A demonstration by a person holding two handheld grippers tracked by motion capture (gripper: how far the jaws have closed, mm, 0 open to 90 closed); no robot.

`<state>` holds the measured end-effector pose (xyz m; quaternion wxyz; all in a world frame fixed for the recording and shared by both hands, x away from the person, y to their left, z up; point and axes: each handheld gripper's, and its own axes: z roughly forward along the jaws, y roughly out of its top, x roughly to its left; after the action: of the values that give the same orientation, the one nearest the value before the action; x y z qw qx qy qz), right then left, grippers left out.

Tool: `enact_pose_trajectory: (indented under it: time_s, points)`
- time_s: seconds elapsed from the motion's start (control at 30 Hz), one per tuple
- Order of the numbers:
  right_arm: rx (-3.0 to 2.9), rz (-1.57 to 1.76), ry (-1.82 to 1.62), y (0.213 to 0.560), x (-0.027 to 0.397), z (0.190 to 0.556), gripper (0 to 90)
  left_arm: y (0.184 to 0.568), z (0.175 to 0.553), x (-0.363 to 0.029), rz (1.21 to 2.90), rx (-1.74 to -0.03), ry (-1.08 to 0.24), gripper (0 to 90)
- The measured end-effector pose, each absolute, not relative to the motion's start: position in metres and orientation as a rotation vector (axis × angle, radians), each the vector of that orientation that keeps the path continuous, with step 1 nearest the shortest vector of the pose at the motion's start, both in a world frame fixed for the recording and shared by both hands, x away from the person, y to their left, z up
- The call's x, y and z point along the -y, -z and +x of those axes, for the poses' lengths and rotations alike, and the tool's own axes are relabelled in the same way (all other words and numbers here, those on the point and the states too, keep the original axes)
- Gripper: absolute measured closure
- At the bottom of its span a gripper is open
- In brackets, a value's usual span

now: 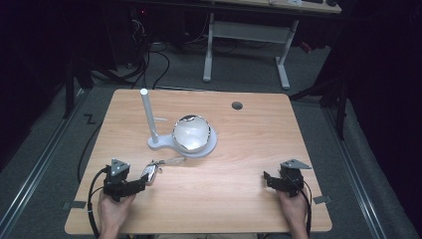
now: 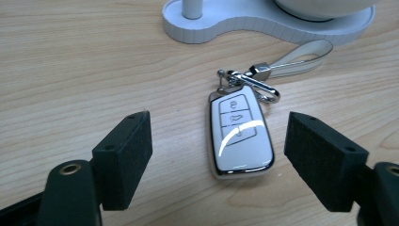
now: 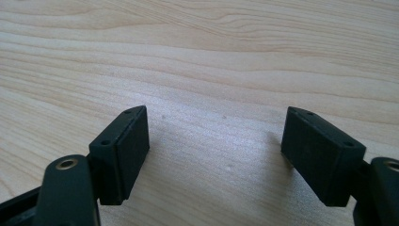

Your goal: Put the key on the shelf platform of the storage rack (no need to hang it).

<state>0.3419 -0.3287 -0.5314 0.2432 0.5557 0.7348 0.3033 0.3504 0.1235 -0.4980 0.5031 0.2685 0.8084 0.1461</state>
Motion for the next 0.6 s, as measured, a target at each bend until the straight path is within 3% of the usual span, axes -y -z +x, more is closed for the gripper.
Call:
enact_pose_trajectory:
  time_s: [0.6]
  points:
    - [-2.009, 1.517, -0.830, 0.531, 0.329, 0.342, 24.2, 0.515, 0.371, -0.107, 0.716, -2.004, -0.367, 26.7]
